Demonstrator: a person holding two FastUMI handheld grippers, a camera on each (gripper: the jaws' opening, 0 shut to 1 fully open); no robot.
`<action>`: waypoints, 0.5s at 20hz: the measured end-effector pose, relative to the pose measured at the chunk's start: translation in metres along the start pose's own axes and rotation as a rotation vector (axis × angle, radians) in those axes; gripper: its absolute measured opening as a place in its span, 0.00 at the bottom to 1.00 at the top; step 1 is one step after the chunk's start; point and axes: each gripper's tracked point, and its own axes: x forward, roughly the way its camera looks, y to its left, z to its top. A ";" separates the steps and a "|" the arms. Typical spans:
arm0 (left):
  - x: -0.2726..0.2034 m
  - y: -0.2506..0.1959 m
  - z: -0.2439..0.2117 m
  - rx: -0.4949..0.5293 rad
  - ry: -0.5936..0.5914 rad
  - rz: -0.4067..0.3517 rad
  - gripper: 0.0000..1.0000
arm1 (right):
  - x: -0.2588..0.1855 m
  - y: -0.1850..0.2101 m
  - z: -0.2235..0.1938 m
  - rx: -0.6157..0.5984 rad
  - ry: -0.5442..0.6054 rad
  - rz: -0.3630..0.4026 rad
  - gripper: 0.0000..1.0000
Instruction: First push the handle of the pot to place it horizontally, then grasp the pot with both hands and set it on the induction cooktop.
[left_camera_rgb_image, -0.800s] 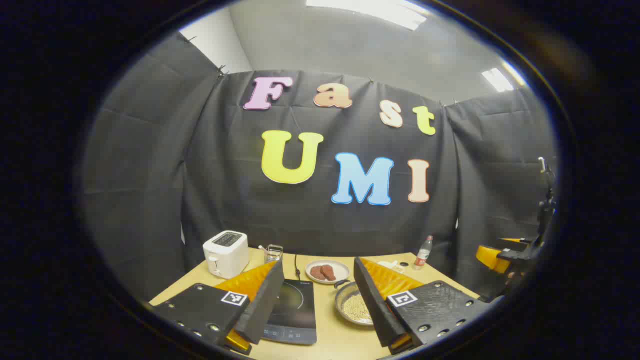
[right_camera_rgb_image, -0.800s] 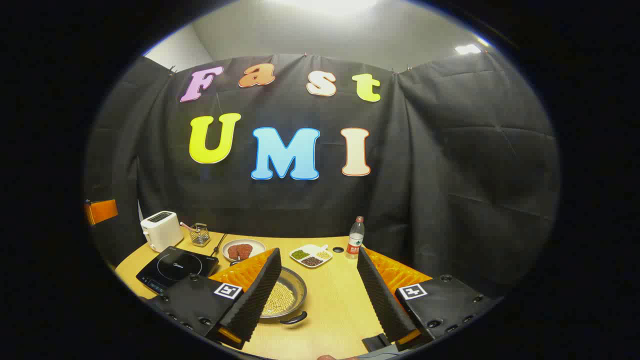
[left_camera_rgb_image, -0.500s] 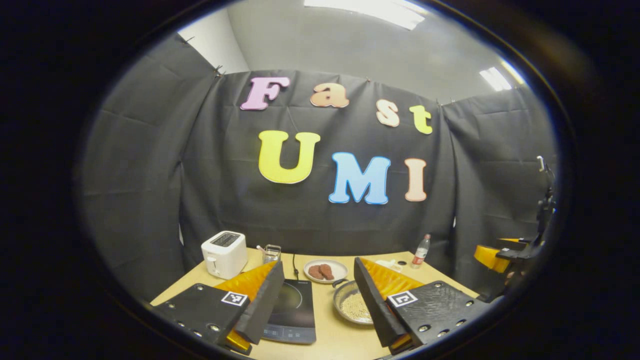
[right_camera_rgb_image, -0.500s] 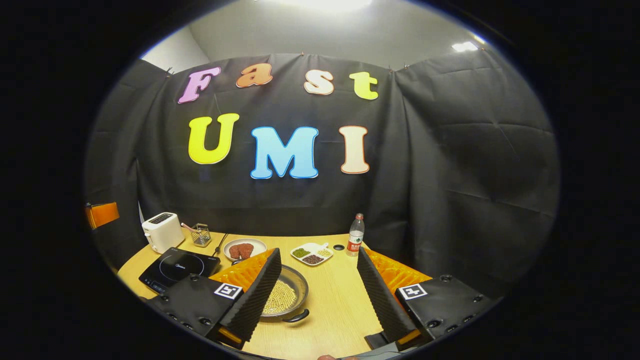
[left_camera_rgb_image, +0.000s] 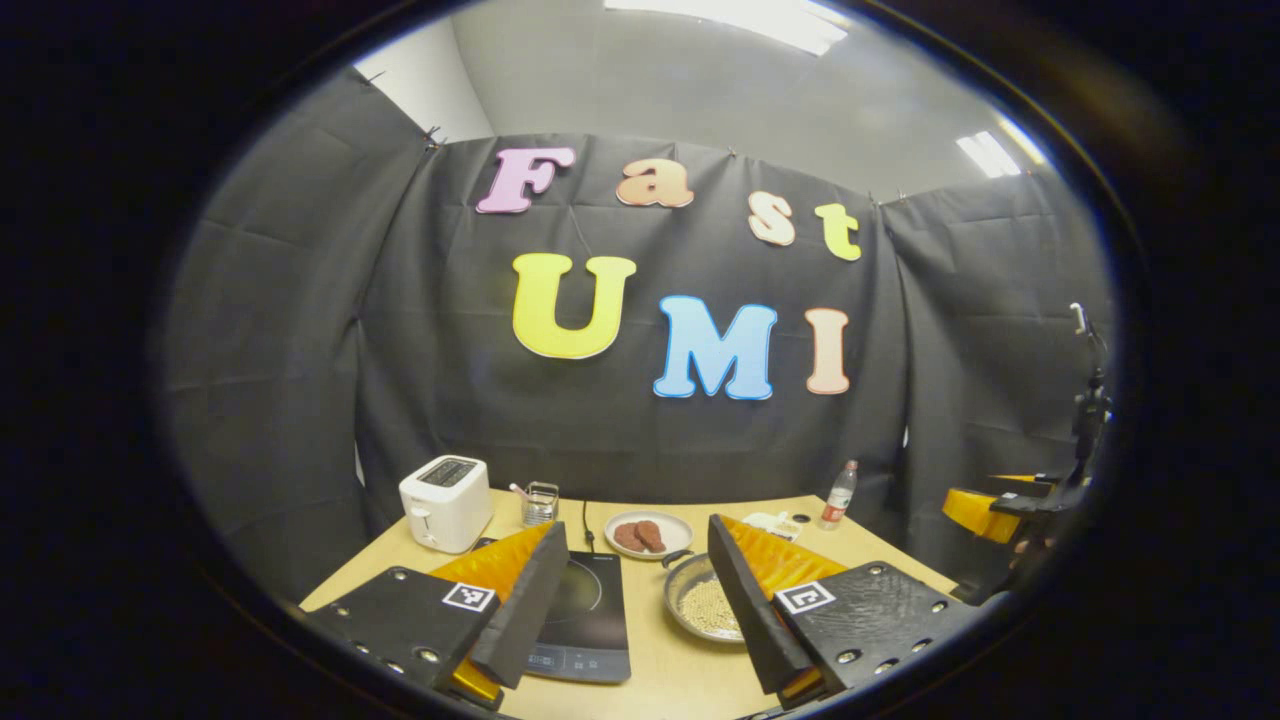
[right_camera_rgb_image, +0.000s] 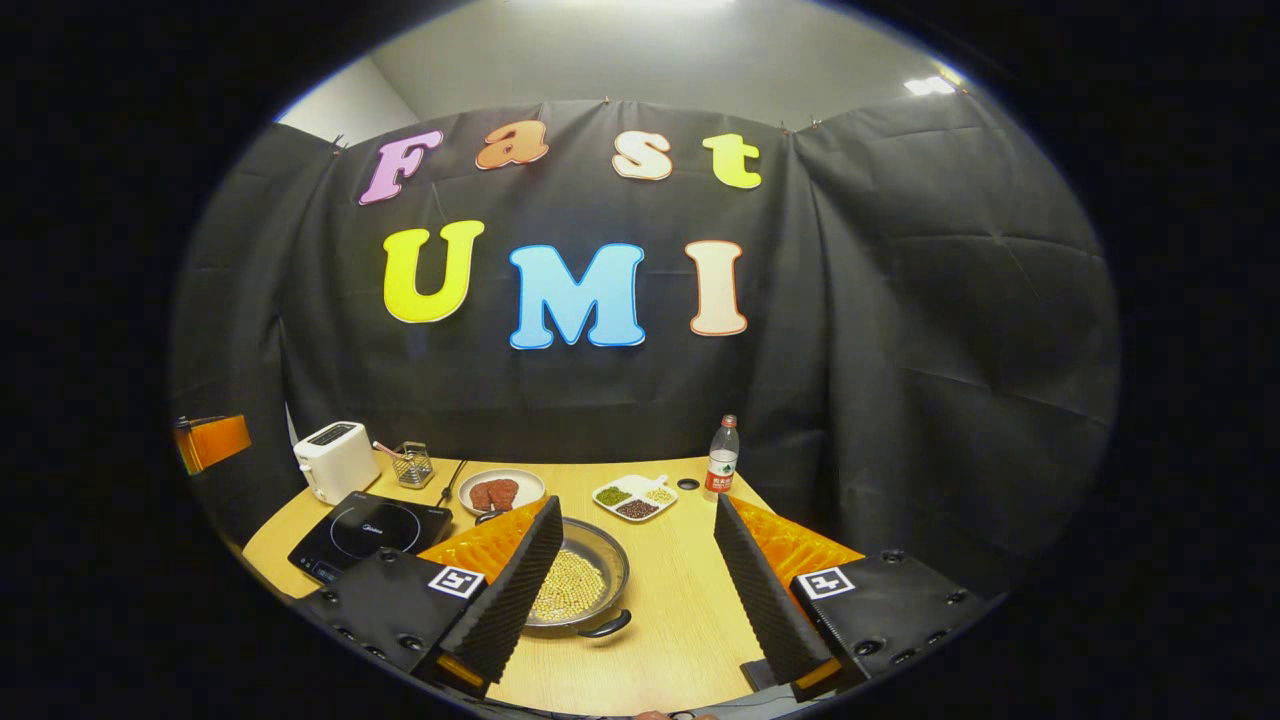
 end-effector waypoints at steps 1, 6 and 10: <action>0.000 0.000 0.000 -0.002 0.002 0.000 0.89 | 0.000 0.001 0.001 -0.002 0.000 0.006 0.96; -0.002 0.006 -0.012 -0.020 0.015 0.021 0.83 | 0.002 0.013 -0.002 -0.026 0.011 0.062 0.97; -0.009 0.015 -0.021 -0.023 0.025 0.058 0.83 | 0.004 0.029 -0.012 -0.051 0.068 0.144 0.97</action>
